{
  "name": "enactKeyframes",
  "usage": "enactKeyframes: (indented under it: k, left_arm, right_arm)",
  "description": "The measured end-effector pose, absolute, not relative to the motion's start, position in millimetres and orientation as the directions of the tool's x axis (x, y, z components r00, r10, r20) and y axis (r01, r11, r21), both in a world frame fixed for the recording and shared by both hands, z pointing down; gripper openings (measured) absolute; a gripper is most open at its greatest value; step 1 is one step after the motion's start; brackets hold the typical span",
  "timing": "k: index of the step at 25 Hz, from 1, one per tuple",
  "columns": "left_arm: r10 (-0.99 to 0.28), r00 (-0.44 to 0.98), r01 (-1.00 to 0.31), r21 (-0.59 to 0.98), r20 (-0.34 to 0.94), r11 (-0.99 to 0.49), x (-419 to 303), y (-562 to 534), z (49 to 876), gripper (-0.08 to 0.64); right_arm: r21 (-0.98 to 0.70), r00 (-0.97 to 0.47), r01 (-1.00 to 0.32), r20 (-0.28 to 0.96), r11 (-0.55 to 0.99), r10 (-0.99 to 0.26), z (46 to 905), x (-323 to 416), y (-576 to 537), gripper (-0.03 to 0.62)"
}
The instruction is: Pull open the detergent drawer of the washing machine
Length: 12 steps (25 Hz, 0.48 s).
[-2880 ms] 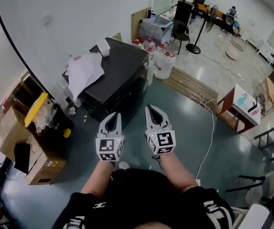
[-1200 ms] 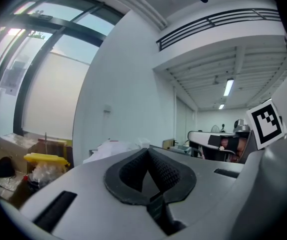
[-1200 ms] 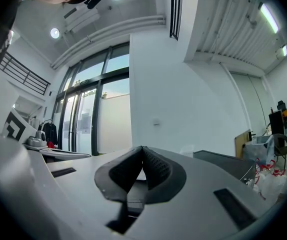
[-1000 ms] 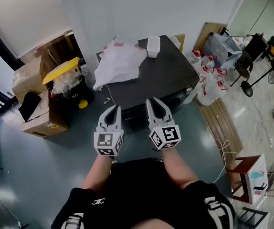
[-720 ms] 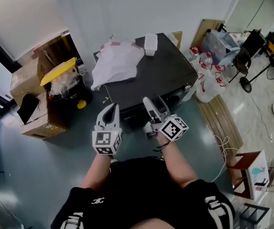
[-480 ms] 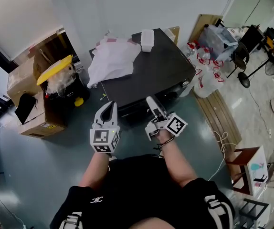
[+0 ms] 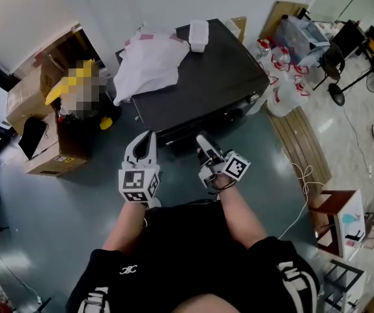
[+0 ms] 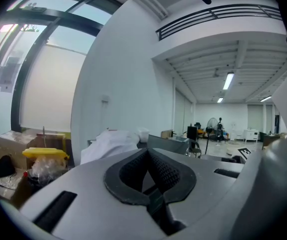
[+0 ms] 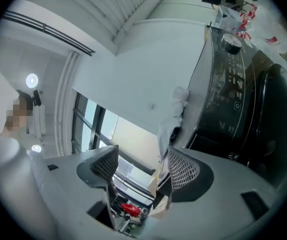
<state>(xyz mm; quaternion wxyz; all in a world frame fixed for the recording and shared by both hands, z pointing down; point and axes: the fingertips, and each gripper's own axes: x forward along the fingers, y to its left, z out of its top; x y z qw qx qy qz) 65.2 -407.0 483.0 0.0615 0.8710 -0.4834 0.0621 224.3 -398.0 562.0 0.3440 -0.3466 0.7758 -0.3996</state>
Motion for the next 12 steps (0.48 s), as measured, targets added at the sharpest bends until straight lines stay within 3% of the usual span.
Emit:
enactKeyframes:
  k: [12]
  left_arm:
    - [-0.848, 0.476, -0.876, 0.033, 0.235, -0.482, 56, -398, 501, 0.003]
  right_arm:
    - [-0.912, -0.637, -0.128, -0.226, 0.391, -0.737, 642, 200, -391, 0.296]
